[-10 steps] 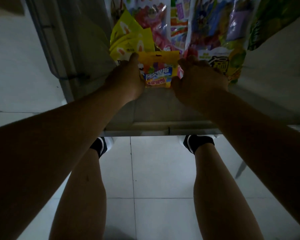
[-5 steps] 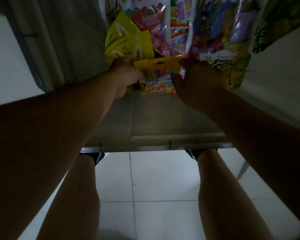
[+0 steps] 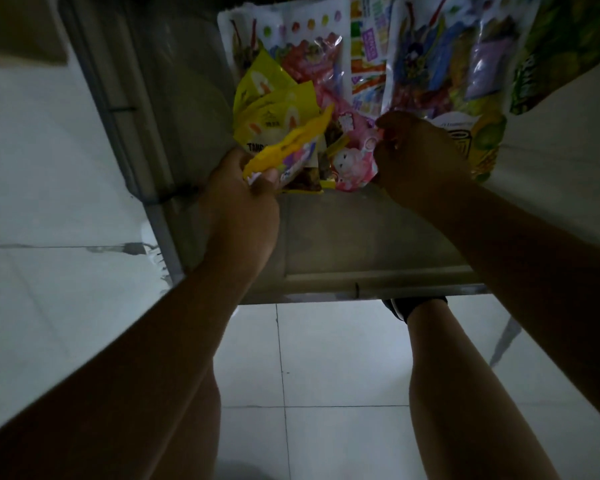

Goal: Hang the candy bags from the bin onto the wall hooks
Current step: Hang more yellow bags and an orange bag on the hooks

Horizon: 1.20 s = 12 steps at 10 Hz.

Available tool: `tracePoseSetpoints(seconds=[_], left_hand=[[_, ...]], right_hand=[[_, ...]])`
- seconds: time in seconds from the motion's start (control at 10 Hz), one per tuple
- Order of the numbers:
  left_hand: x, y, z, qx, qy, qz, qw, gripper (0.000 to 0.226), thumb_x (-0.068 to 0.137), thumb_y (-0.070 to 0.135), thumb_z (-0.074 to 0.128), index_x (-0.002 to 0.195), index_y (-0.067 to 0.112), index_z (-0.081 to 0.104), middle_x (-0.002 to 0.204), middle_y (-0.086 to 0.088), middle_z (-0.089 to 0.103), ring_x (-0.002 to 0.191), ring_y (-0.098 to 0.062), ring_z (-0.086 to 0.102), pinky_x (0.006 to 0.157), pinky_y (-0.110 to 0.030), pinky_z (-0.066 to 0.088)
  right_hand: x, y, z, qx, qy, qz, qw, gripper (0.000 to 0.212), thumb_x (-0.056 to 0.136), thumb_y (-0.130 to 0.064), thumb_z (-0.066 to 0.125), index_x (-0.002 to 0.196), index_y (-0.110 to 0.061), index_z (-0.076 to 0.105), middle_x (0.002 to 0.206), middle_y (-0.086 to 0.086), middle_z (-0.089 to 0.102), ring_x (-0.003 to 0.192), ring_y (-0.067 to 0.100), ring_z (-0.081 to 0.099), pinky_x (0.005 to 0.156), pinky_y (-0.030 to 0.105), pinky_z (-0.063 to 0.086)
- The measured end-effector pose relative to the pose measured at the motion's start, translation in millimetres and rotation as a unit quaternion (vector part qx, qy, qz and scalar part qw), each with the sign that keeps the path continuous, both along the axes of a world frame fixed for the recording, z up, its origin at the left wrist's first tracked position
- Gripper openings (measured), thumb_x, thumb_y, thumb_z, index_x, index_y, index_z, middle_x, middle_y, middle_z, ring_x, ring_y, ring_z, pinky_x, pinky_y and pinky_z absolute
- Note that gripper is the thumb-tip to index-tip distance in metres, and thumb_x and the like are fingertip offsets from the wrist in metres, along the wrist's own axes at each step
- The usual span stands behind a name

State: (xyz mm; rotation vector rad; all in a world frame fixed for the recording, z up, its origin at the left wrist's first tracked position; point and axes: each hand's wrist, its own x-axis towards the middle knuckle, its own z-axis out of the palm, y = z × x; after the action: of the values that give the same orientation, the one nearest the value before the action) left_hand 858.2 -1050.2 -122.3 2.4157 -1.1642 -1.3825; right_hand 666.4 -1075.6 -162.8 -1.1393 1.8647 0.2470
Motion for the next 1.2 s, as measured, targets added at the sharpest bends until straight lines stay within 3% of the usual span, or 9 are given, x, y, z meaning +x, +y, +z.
tracePoseSetpoints(seconds=[0.3, 0.4, 0.5, 0.6, 0.7, 0.9, 1.0, 1.1, 1.2], left_hand=[[8.3, 10.2, 53.3, -0.048, -0.068, -0.039, 0.996, 0.036, 0.1, 0.032, 0.053, 0.13, 0.015, 0.059, 0.121, -0.002, 0.066, 0.103, -0.013, 0.061, 0.075, -0.008, 0.043], [11.6, 14.6, 58.5, -0.071, -0.083, -0.049, 0.993, 0.034, 0.1, 0.031, 0.056, 0.128, 0.013, 0.061, 0.119, -0.002, 0.067, 0.097, -0.01, 0.059, 0.071, 0.004, 0.037], [14.4, 14.8, 57.1, -0.061, -0.07, -0.042, 0.995, 0.035, 0.099, 0.032, 0.056, 0.129, 0.013, 0.06, 0.121, -0.002, 0.066, 0.102, -0.011, 0.061, 0.075, -0.001, 0.044], [16.9, 12.1, 49.8, -0.053, -0.062, -0.036, 0.996, 0.036, 0.099, 0.034, 0.056, 0.129, 0.013, 0.06, 0.123, -0.004, 0.066, 0.108, -0.019, 0.065, 0.09, -0.031, 0.056], [18.2, 7.3, 41.5, -0.047, -0.04, -0.016, 0.998, 0.036, 0.098, 0.033, 0.058, 0.127, 0.013, 0.061, 0.121, -0.005, 0.067, 0.107, -0.022, 0.066, 0.092, -0.042, 0.056], [14.2, -2.1, 38.5, -0.031, 0.002, 0.016, 0.999, 0.032, 0.096, 0.03, 0.061, 0.125, 0.015, 0.064, 0.118, 0.001, 0.068, 0.104, -0.017, 0.067, 0.09, -0.034, 0.057], [15.0, -3.6, 39.5, -0.022, 0.023, 0.032, 0.999, 0.03, 0.096, 0.029, 0.062, 0.123, 0.017, 0.065, 0.116, 0.003, 0.069, 0.102, -0.015, 0.068, 0.089, -0.033, 0.057], [19.2, -5.3, 44.9, -0.015, 0.063, 0.073, 0.995, 0.031, 0.091, 0.034, 0.065, 0.118, 0.02, 0.067, 0.114, 0.002, 0.071, 0.102, -0.02, 0.069, 0.088, -0.044, 0.058], [23.9, -9.5, 55.6, -0.019, 0.082, 0.09, 0.992, 0.015, 0.093, 0.032, 0.066, 0.107, 0.028, 0.066, 0.108, 0.006, 0.072, 0.097, -0.017, 0.071, 0.085, -0.043, 0.059]], right_hand=[[47.5, 11.4, -32.7, 0.034, -0.147, -0.025, 0.988, 0.043, 0.095, -0.011, 0.051, 0.138, -0.012, 0.05, 0.121, 0.003, 0.06, 0.109, 0.019, 0.058, 0.075, 0.01, 0.039], [64.5, 18.8, -44.4, 0.077, -0.162, -0.04, 0.983, 0.05, 0.096, -0.021, 0.055, 0.143, -0.011, 0.04, 0.13, 0.008, 0.056, 0.112, 0.021, 0.055, 0.081, 0.017, 0.034], [74.2, 25.6, -54.3, 0.071, -0.155, -0.064, 0.983, 0.05, 0.097, -0.024, 0.055, 0.142, -0.01, 0.039, 0.132, 0.01, 0.056, 0.113, 0.023, 0.056, 0.084, 0.021, 0.038], [81.4, 28.9, -60.8, 0.038, -0.131, -0.1, 0.986, 0.052, 0.093, -0.029, 0.058, 0.14, -0.012, 0.042, 0.123, 0.007, 0.061, 0.103, 0.019, 0.059, 0.09, 0.027, 0.047], [85.5, 27.8, -61.3, 0.044, -0.147, -0.152, 0.976, 0.052, 0.089, -0.024, 0.062, 0.137, -0.011, 0.045, 0.115, 0.005, 0.06, 0.101, 0.019, 0.059, 0.092, 0.031, 0.051], [80.7, 15.3, -58.8, 0.057, -0.178, -0.112, 0.976, 0.028, 0.095, -0.014, 0.054, 0.118, 0.0, 0.061, 0.107, 0.016, 0.063, 0.095, 0.027, 0.059, 0.091, 0.037, 0.052], [82.0, 4.8, -58.3, 0.092, -0.192, -0.081, 0.974, 0.032, 0.096, -0.006, 0.05, 0.126, 0.002, 0.058, 0.096, 0.006, 0.056, 0.084, 0.015, 0.05, 0.078, 0.022, 0.043], [83.5, -3.7, -45.5, 0.082, -0.178, -0.1, 0.975, 0.025, 0.096, -0.006, 0.05, 0.117, -0.002, 0.064, 0.088, 0.004, 0.053, 0.08, 0.015, 0.051, 0.077, 0.026, 0.043], [82.7, -1.1, -42.7, 0.027, -0.196, -0.185, 0.962, 0.016, 0.094, 0.001, 0.049, 0.088, 0.0, 0.063, 0.086, 0.02, 0.06, 0.079, 0.026, 0.06, 0.074, 0.03, 0.052]])
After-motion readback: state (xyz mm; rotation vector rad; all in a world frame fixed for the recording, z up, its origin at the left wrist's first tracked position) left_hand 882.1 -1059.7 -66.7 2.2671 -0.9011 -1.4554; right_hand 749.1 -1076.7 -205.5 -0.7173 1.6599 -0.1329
